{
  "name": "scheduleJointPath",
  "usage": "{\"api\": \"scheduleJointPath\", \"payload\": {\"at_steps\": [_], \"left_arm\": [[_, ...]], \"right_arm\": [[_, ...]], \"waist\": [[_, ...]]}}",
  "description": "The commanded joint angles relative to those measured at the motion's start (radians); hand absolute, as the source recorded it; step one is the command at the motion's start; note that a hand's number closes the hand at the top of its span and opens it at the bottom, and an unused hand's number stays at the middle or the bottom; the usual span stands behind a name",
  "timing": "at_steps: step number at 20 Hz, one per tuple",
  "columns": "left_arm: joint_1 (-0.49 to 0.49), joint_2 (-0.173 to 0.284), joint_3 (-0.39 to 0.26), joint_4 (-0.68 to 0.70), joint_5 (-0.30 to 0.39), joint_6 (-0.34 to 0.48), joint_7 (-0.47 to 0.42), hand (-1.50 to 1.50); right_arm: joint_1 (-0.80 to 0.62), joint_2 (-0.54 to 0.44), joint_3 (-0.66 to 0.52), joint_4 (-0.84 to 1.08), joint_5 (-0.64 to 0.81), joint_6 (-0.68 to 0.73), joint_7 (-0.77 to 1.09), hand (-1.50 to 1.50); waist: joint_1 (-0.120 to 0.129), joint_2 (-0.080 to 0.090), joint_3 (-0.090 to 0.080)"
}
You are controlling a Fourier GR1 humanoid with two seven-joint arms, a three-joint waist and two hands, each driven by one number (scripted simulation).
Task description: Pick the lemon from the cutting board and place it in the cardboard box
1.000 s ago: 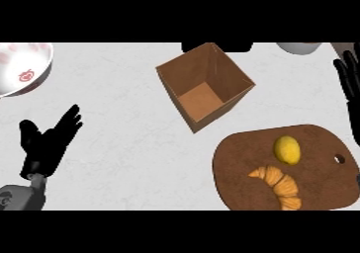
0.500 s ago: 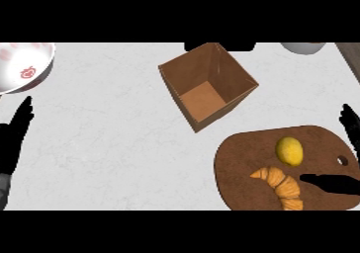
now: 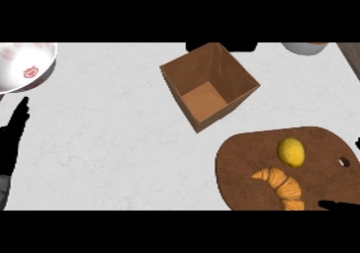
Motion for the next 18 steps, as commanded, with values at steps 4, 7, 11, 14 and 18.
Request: {"api": "scheduleJointPath", "payload": {"at_steps": [4, 7, 11, 14, 18], "left_arm": [[0.009, -0.012, 0.013, 0.018, -0.02, 0.002, -0.025, 0.0], [-0.027, -0.032, -0.007, 0.029, -0.044, 0.011, -0.003, 0.0], [-0.008, -0.054, -0.03, -0.014, -0.069, 0.025, 0.011, 0.0], [-0.042, -0.06, -0.015, -0.019, -0.069, 0.024, 0.06, 0.0], [-0.041, -0.05, 0.05, 0.084, -0.052, -0.052, -0.047, 0.0]], "right_arm": [[-0.015, -0.196, 0.062, -0.007, 0.207, 0.012, 0.157, -1.5], [-0.097, -0.286, 0.103, -0.082, 0.24, 0.102, 0.337, -1.5], [-0.153, -0.332, 0.169, -0.115, 0.298, 0.196, 0.508, -1.5], [-0.219, -0.314, 0.226, -0.123, 0.335, 0.268, 0.598, -1.5], [-0.301, -0.218, 0.26, -0.085, 0.368, 0.334, 0.674, -1.5]], "waist": [[0.01, 0.0, -0.002], [0.012, 0.001, -0.004], [0.02, 0.001, -0.003], [0.016, 0.001, -0.002], [0.009, 0.001, -0.002]]}}
